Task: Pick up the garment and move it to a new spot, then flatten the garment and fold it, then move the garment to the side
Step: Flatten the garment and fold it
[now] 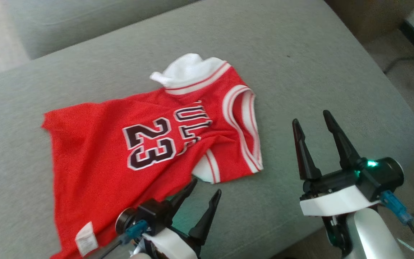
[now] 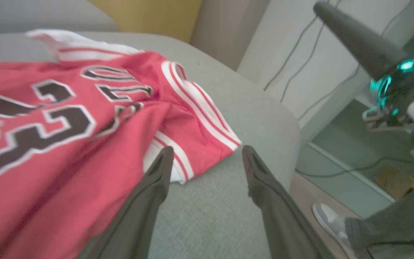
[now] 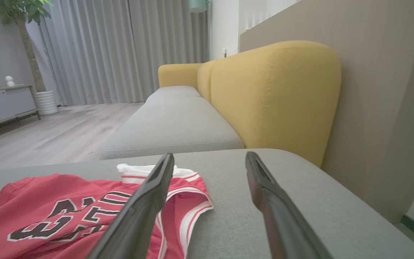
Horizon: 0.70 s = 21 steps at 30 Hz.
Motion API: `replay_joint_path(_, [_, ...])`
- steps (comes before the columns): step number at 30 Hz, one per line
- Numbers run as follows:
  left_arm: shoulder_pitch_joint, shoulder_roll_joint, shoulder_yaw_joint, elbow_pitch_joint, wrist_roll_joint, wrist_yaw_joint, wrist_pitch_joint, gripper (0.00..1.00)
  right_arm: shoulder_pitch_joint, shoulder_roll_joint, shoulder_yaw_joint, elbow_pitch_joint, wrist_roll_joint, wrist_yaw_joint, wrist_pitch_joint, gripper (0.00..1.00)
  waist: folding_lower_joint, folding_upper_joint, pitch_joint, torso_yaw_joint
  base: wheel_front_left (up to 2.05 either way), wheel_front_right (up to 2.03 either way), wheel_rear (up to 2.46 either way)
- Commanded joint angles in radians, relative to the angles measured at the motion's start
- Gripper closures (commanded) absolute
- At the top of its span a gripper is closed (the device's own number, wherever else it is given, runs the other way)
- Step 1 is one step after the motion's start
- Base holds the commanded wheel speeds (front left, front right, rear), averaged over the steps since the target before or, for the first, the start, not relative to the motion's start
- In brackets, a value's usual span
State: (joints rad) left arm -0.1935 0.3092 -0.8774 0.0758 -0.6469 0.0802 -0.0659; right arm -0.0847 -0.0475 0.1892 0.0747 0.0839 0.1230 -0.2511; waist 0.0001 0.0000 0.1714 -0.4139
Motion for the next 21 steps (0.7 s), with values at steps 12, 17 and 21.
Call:
replay_joint_path(12, [-0.161,-0.059,-0.022,0.268,0.06,-0.047,-0.003,0.0,-0.041,-0.003,0.02,-0.048,0.037,0.008,-0.011,0.0,-0.0001,0.0,0.064,-0.101,0.0,0.0,0.0])
replay_joint_path(17, [-0.214,-0.062,-0.04,0.34,0.105,-0.019,0.026,0.0,-0.041,-0.003,0.022,-0.044,0.04,0.008,-0.011,0.0,-0.0001,0.0,0.055,-0.105,0.0,0.0,0.0])
replay_joint_path(21, [-0.239,-0.064,-0.071,0.392,0.122,-0.011,0.104,0.0,-0.038,-0.003,0.025,-0.041,0.04,0.008,-0.011,0.0,-0.0001,0.0,0.045,-0.107,0.0,0.0,0.0])
